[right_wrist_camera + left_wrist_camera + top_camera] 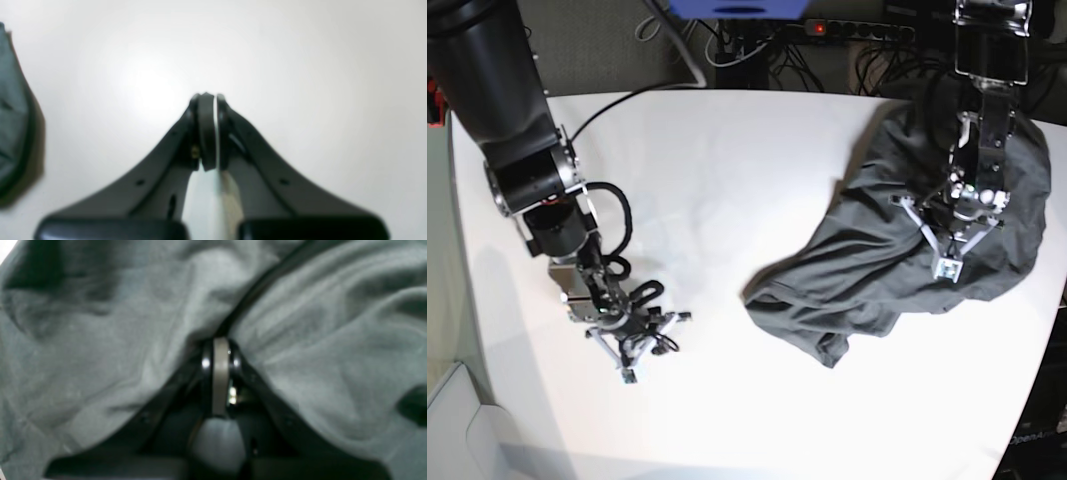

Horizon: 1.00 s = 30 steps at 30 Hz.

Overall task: Layout the t-shirt on the table in an organized manner, then fold the t-shirt properly
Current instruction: 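Release the fabric from the right gripper and raise it away, then lower the right gripper onto the shirt's edge and grasp it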

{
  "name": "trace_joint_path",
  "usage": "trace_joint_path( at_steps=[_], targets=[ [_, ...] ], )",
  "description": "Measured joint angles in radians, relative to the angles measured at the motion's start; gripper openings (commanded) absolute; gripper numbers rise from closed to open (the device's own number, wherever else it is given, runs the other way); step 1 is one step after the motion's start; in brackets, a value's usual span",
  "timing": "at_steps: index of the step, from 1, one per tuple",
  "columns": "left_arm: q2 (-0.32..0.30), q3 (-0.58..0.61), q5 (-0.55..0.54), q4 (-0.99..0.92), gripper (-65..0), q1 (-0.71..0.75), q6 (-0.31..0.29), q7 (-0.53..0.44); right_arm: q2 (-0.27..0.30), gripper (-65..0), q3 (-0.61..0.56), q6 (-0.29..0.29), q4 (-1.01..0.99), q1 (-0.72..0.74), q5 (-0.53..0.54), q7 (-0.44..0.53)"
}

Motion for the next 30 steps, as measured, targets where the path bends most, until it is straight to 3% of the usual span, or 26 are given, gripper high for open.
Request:
trace_joint_path(
  at_steps=[9,14,17,21,25,30],
  targets=[
    [0.066,-0.003,0.001,0.017,-64.7,-0.082,0.004,0.018,-0.004,-65.0,0.000,0.000,0.000,-0.002,0.001,-0.077],
    [0.108,-0.061,0.000,0.132,-64.7,-0.109,-0.001,0.083,0.000,-54.5,0.000,0.003,0.053,-0.029,0.007,-0.101],
    [0.109,-0.113,0.003,0.141,-64.7,-0.122,-0.004,0.134,0.003,-46.0,0.001,0.000,0.196,-0.097,0.006,-0.165],
    [0.068,-0.224,0.011,0.138,-64.7,-0.105,0.004,0.165,0.033,-36.4,-0.005,0.004,0.571,-0.264,-0.006,-0.325],
    [0.041,-0.288,0.014,0.086,-64.7,-0.034,0.003,0.172,0.049,-34.0,-0.004,0.008,0.836,-0.374,0.002,-0.332],
    [0.041,-0.288,0.002,0.036,-64.7,-0.022,-0.001,0.145,0.031,-33.9,0.000,0.006,0.851,-0.405,0.001,-0.341]
  ],
)
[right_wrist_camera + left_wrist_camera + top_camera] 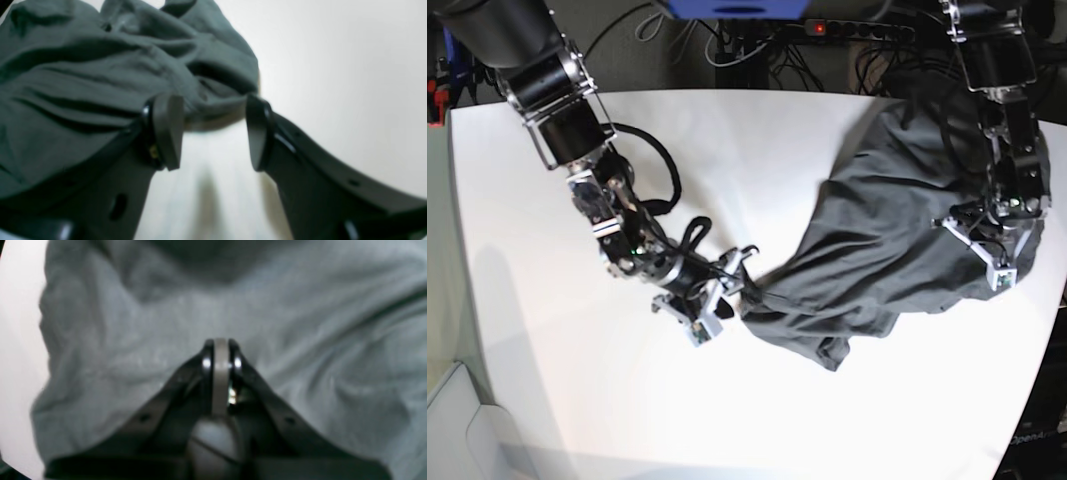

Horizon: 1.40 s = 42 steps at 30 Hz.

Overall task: Layout the t-shirt on the table in an organized manner, then fold the t-shirt properly
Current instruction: 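Lower the right gripper onto the shirt's edge and grasp it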

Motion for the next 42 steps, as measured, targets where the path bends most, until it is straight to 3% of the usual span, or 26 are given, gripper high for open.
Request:
trace_joint_path(
  at_steps=[4,9,14,22,25,32,38,42],
  targets=[
    [-0.003,0.002,0.002,-0.007,-64.7,0.063,0.000,-0.056,-0.013,-33.8,-0.001,-0.001,0.024,-0.061,-0.004,-0.137],
    [-0.002,0.006,0.005,-0.072,-64.7,0.059,-0.001,-0.097,-0.061,-25.4,-0.003,-0.002,0.036,-0.055,0.000,-0.130],
    [-0.010,0.006,-0.002,-0.095,-64.7,0.055,0.000,-0.113,-0.047,-15.2,0.000,-0.002,0.031,-0.053,-0.001,-0.132],
    [-0.008,0.003,0.001,-0.100,-64.7,0.058,0.000,-0.124,-0.080,-14.9,0.173,0.013,-0.233,0.091,-0.002,-0.126],
    [-0.007,0.003,0.001,-0.101,-64.7,0.058,0.000,-0.124,-0.097,-15.0,0.178,0.102,-0.307,0.129,-0.002,-0.128],
    [-0.007,0.003,0.001,-0.101,-64.7,0.057,0.000,-0.124,-0.143,-14.9,0.177,0.114,-0.336,0.150,-0.002,-0.125],
    [-0.002,0.003,0.005,-0.101,-64.7,0.056,0.004,-0.124,-0.161,-14.9,0.174,0.114,-0.339,0.150,-0.004,-0.062],
    [-0.003,0.037,0.018,-0.100,-64.7,0.057,0.013,-0.131,-0.204,-14.9,0.170,0.114,-0.339,0.145,-0.004,-0.062]
  ],
)
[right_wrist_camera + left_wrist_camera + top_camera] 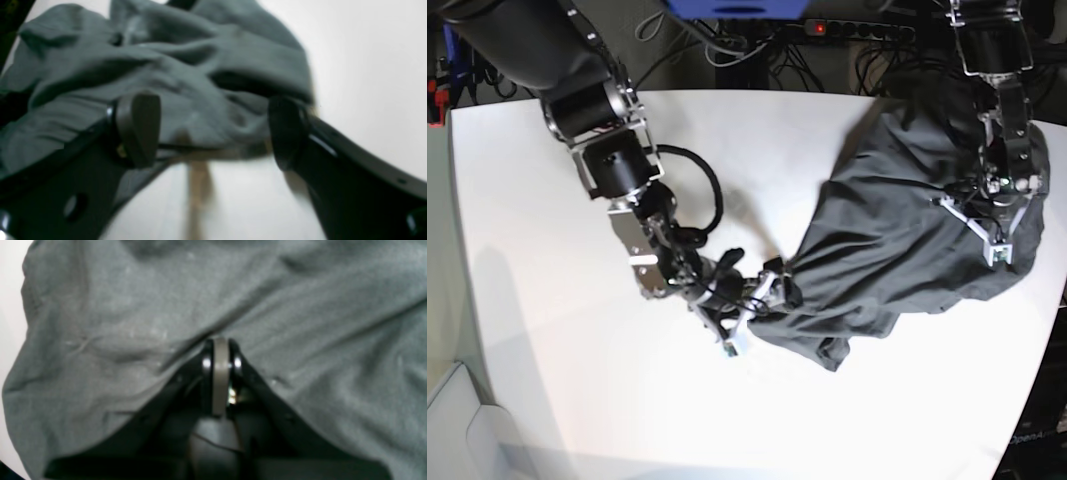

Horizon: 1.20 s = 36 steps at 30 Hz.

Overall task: Layout the t-shirt on the table in an organized manner, then fold the t-shirt properly
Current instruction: 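Lower the right gripper onto the shirt's edge and grasp it, then bring the right gripper's fabric over to the left gripper, bunching the shirt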

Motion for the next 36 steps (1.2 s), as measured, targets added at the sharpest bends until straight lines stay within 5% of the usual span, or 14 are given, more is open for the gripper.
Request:
trace_joint_path(
  at_steps=[13,21,27,33,36],
  targets=[
    [0.049,0.045,0.018,0.000,-64.7,-0.029,0.015,-0.011,-0.025,-15.0,0.000,0.002,0.000,-0.058,0.004,0.023],
    [0.128,0.260,0.021,-0.111,-64.7,-0.154,0.032,-0.080,0.077,-15.1,0.003,0.016,0.017,-0.055,0.015,0.030],
    [0.168,0.305,0.009,-0.159,-64.7,-0.175,0.029,-0.156,0.162,-15.1,0.003,0.005,0.159,-0.126,0.003,0.006],
    [0.167,0.305,0.005,-0.161,-64.7,-0.175,0.021,-0.159,0.148,-15.2,0.002,0.005,0.144,-0.125,0.003,0.014],
    [0.167,0.306,0.006,-0.161,-64.7,-0.174,0.022,-0.161,0.113,-20.6,0.004,0.003,0.097,-0.118,0.004,0.057]
  ],
)
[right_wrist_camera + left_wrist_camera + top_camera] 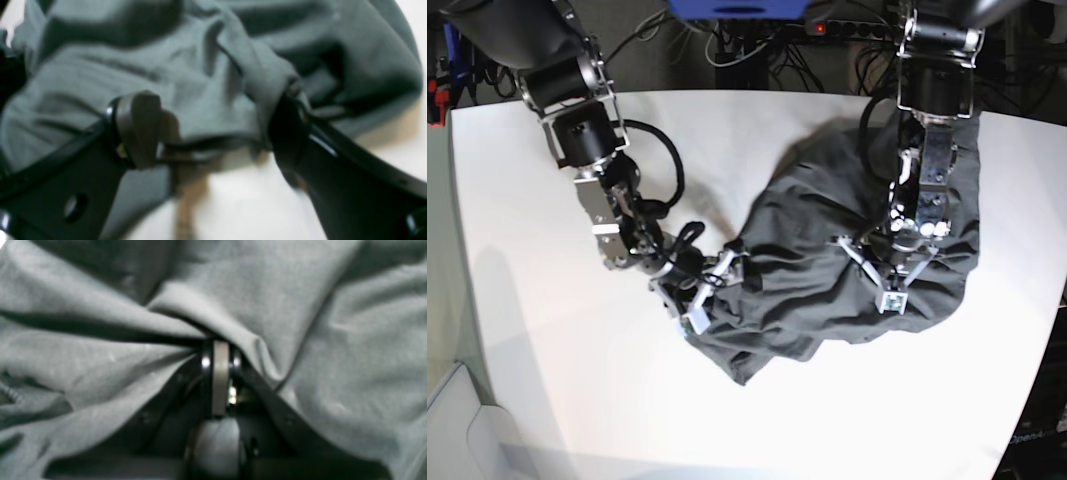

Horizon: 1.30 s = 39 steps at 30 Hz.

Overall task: Layout the t-shirt on the table in an organized manner, then fold the t-shirt properly
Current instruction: 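Bring the right gripper's fabric over to the left gripper, bunching the shirt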

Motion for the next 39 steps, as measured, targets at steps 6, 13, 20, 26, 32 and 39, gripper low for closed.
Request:
trace_joint_path(
  at_steps=[6,13,20,26,32,39],
  targets=[
    [0.000,0.000,-0.005,-0.001,-64.7,0.001,0.000,0.000,-0.040,-58.1,-0.003,0.001,-0.038,0.021,-0.003,-0.029],
    [-0.004,-0.001,-0.013,0.045,-64.7,0.015,-0.012,0.039,-0.040,-65.0,-0.003,-0.008,0.254,0.030,-0.010,-0.137],
    [-0.002,0.002,-0.023,0.158,-64.7,0.050,-0.016,0.167,-0.077,-65.0,-0.019,-0.002,0.469,0.041,-0.013,-0.277],
    [0.006,-0.037,-0.036,0.349,-64.7,0.098,-0.029,0.271,-0.085,-65.0,-0.087,0.000,0.483,0.042,-0.012,-0.292],
    [-0.003,-0.259,-0.019,0.468,-64.7,0.137,-0.034,0.331,-0.085,-65.0,-0.101,0.000,0.484,0.040,-0.012,-0.292],
    [-0.069,-0.456,-0.023,0.339,-64.7,0.198,-0.031,0.337,-0.121,-65.0,-0.185,-0.006,0.484,0.056,-0.016,-0.290]
  ],
)
